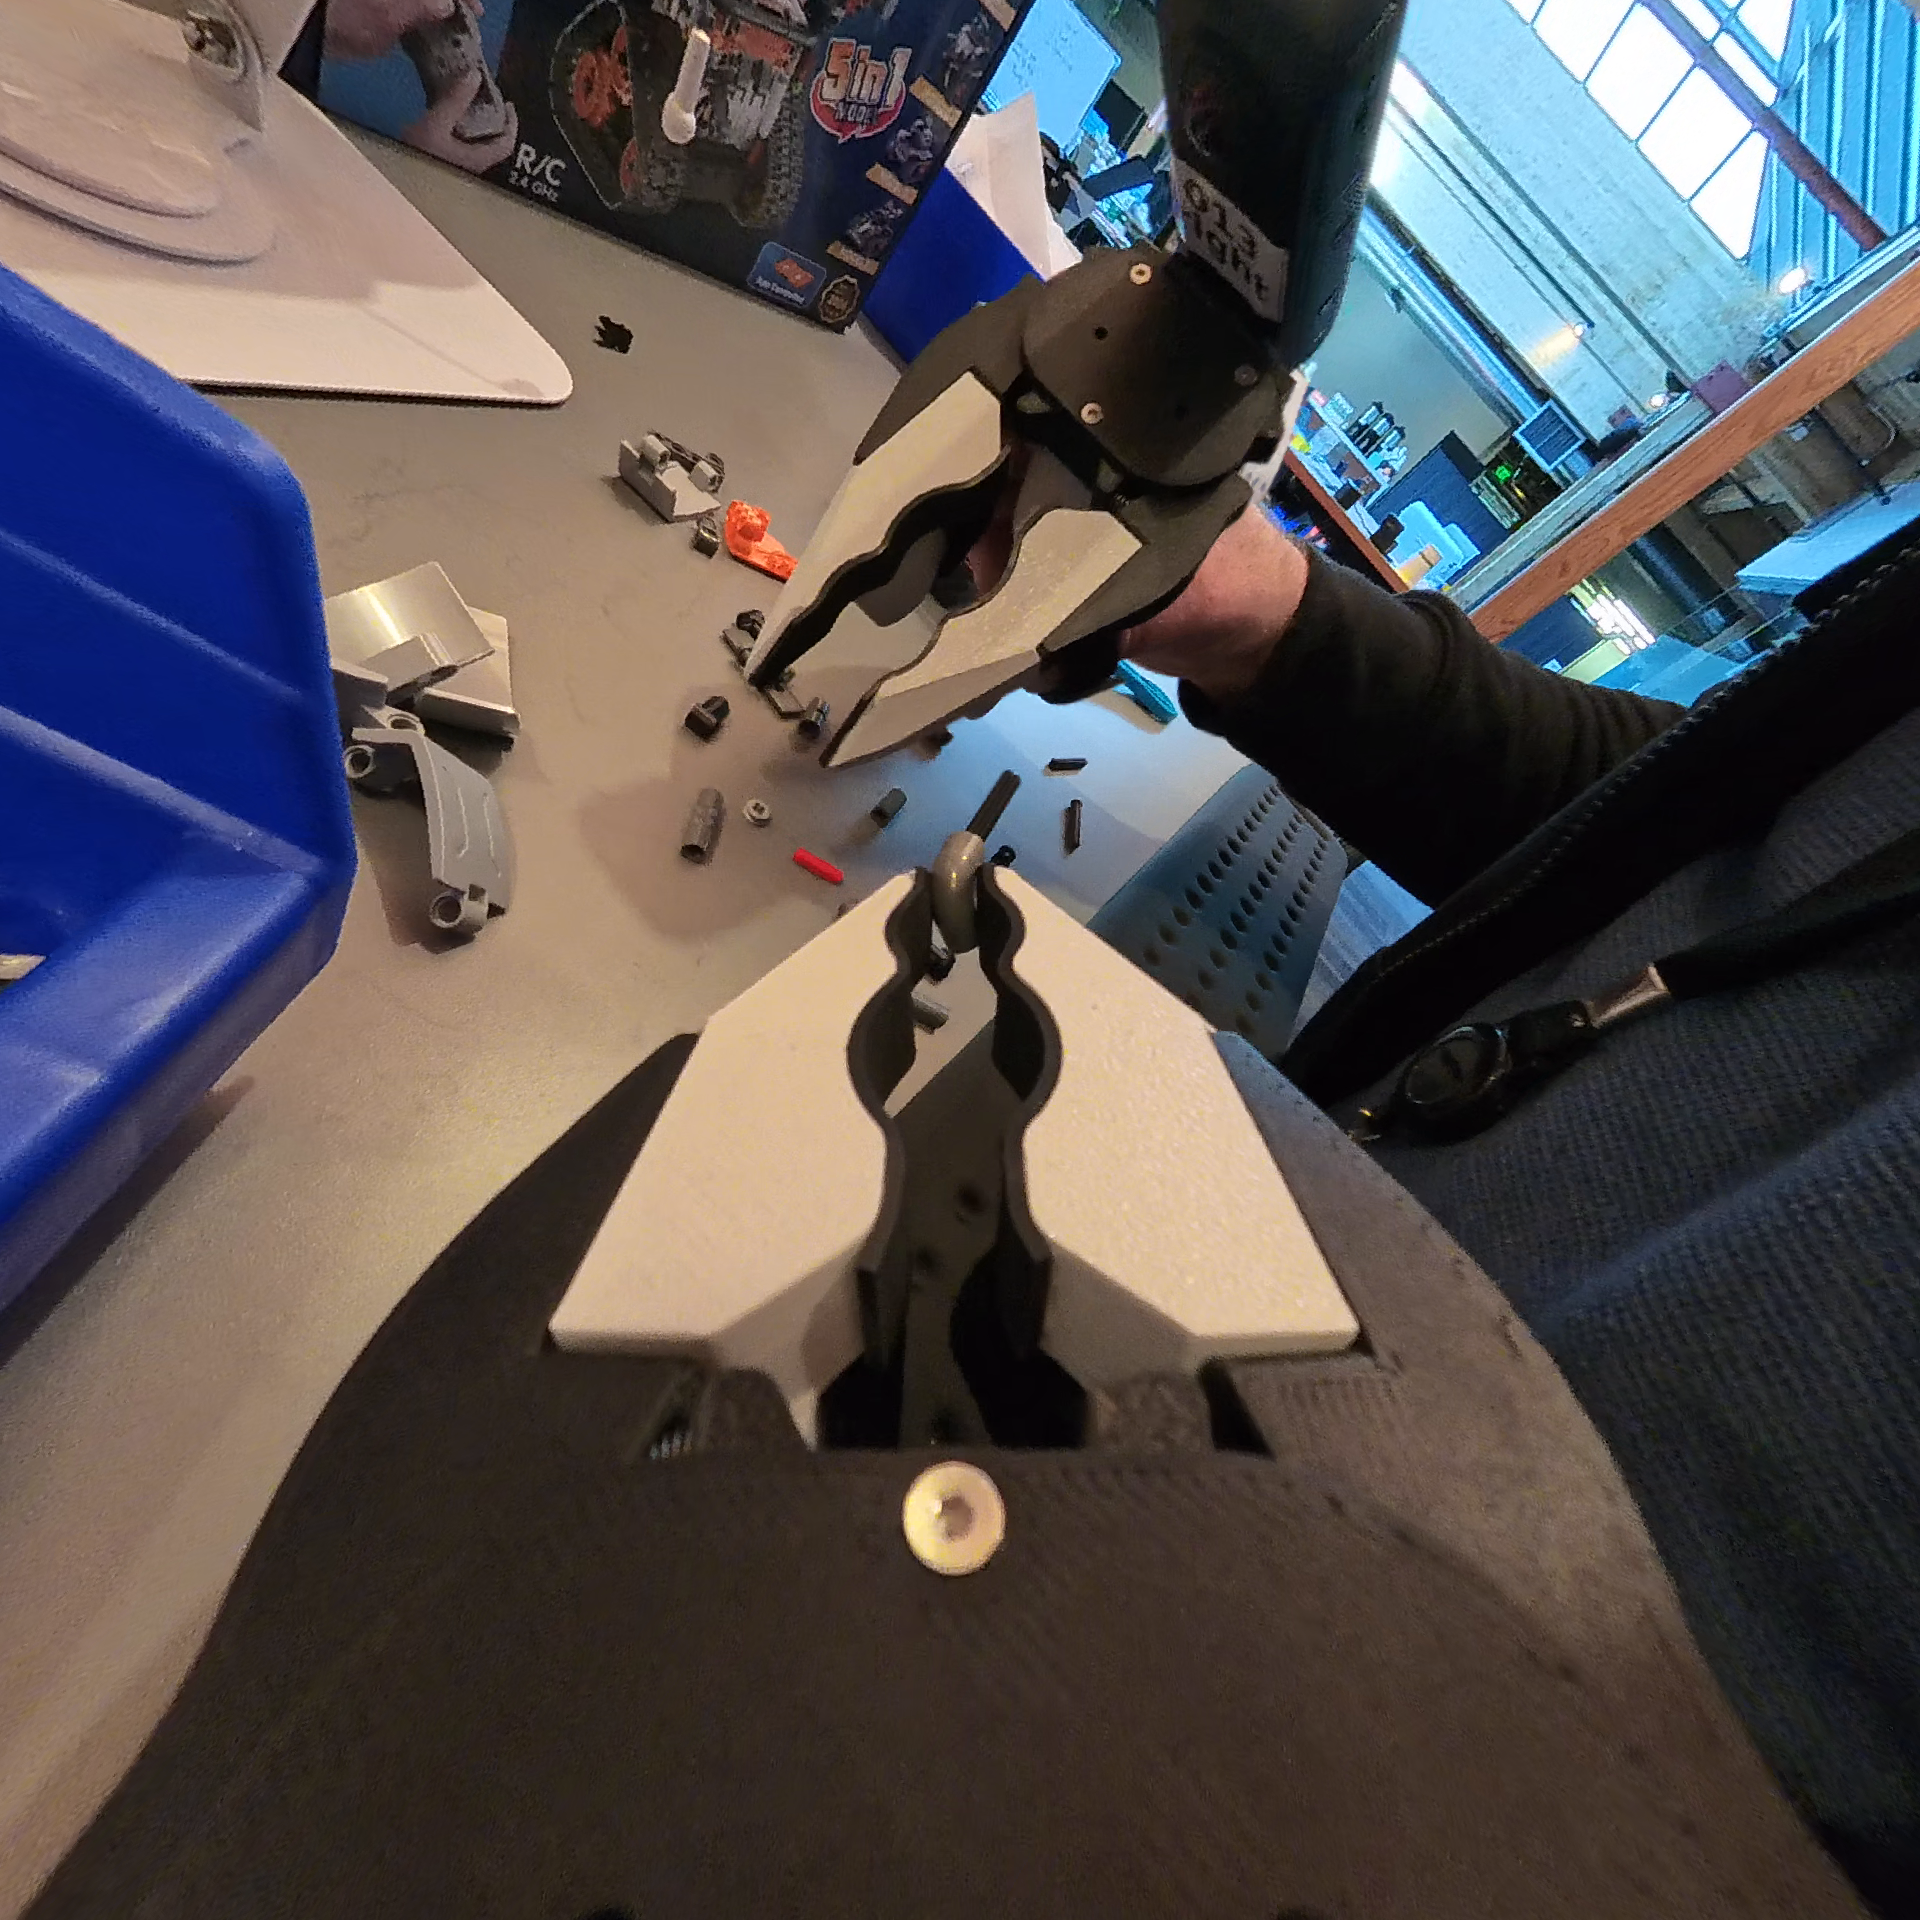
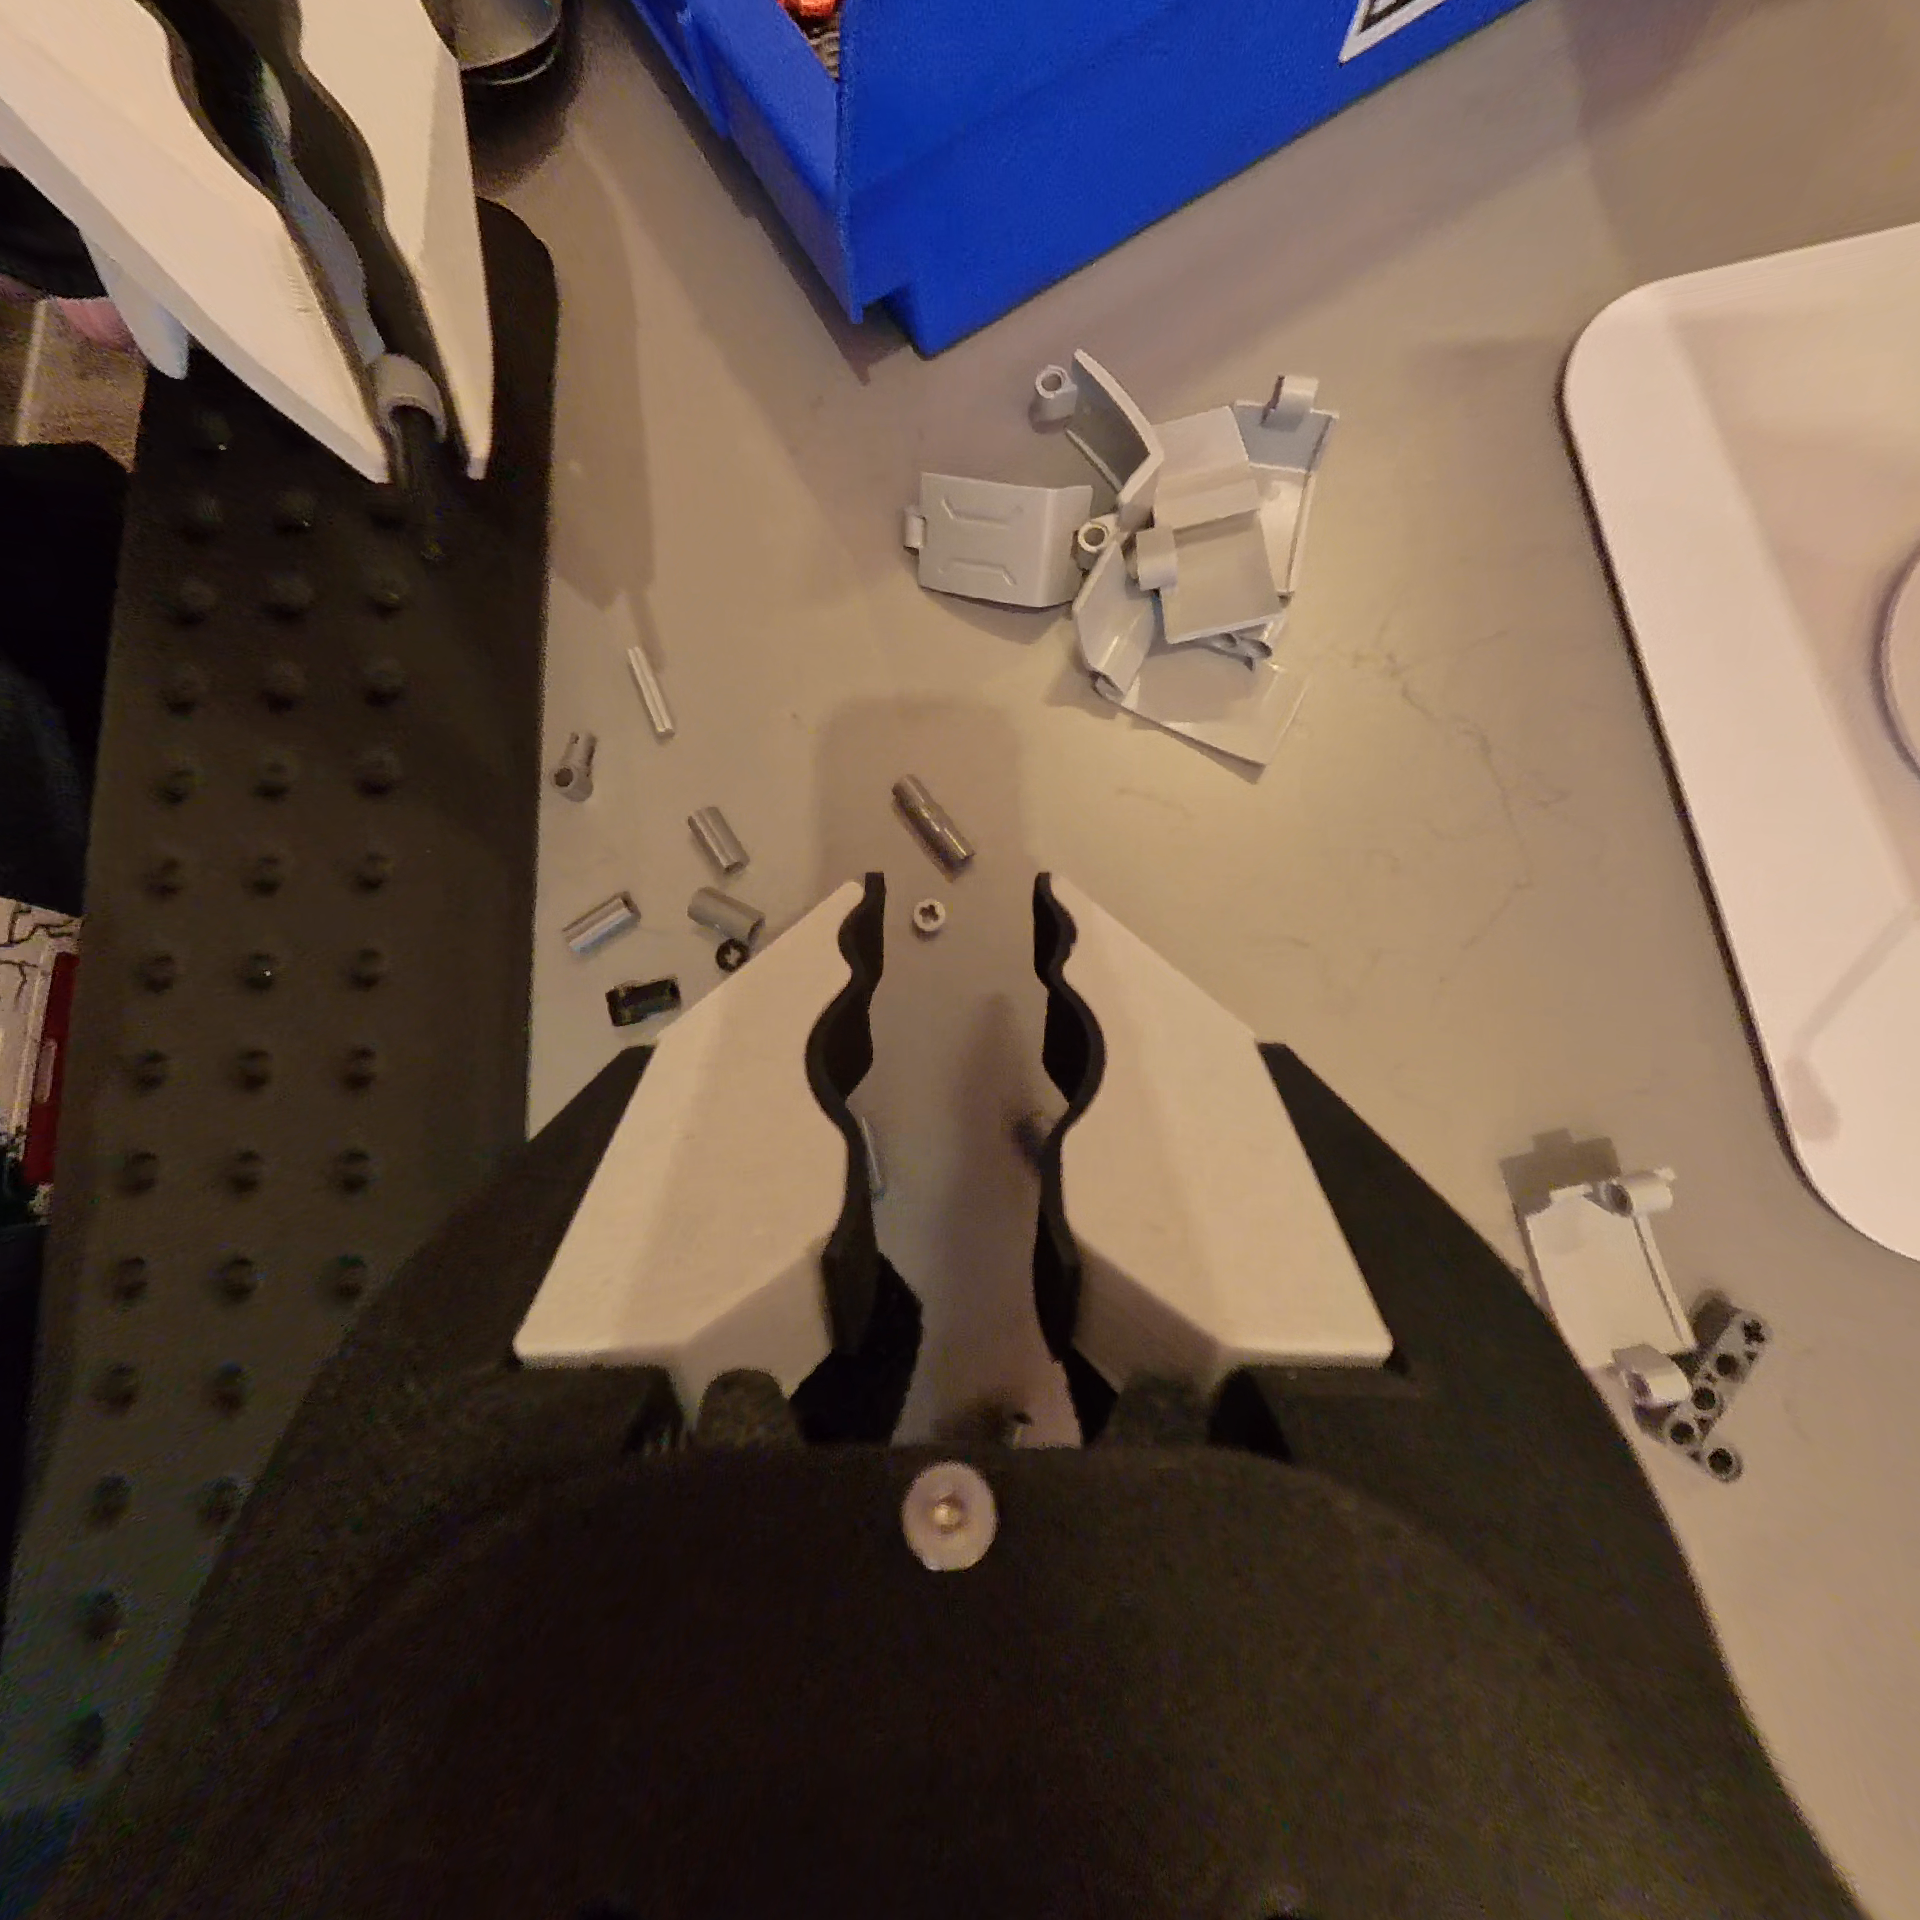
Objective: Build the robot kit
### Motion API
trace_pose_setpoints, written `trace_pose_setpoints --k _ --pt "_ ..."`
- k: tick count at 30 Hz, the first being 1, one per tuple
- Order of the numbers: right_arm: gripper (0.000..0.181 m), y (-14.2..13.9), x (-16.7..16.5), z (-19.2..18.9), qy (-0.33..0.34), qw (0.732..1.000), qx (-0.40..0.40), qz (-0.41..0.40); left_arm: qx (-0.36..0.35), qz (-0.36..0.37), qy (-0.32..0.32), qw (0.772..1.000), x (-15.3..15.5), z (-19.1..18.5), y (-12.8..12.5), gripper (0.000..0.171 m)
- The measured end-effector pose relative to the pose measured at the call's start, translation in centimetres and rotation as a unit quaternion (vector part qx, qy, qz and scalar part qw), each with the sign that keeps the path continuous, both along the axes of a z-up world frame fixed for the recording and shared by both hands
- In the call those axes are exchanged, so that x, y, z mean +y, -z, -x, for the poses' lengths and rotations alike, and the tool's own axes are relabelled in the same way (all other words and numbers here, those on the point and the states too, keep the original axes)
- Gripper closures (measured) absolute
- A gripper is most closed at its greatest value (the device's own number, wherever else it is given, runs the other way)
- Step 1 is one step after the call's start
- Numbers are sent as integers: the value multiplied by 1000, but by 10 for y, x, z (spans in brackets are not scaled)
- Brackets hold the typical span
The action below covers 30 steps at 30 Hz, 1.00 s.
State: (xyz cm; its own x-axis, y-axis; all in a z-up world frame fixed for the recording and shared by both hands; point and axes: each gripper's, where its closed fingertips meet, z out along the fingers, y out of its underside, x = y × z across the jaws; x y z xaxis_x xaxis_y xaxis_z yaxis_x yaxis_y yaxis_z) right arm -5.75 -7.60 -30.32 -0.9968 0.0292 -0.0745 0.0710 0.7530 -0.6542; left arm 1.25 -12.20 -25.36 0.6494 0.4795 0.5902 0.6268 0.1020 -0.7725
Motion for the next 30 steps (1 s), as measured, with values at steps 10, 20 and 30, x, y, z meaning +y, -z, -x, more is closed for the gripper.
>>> trace_pose_setpoints --k 10,20,30 --pt "155 -8 61 26 94 995 1 -17 -6 0 8 1000 2 -1 2 165" --pt "160 17 70 -7 67 997 -4 -49 -6 5 -1 1000 1 1 2 165" --pt "171 32 56 16 55 994 68 -72 -9 21 -1 1000 4 3 6 165"
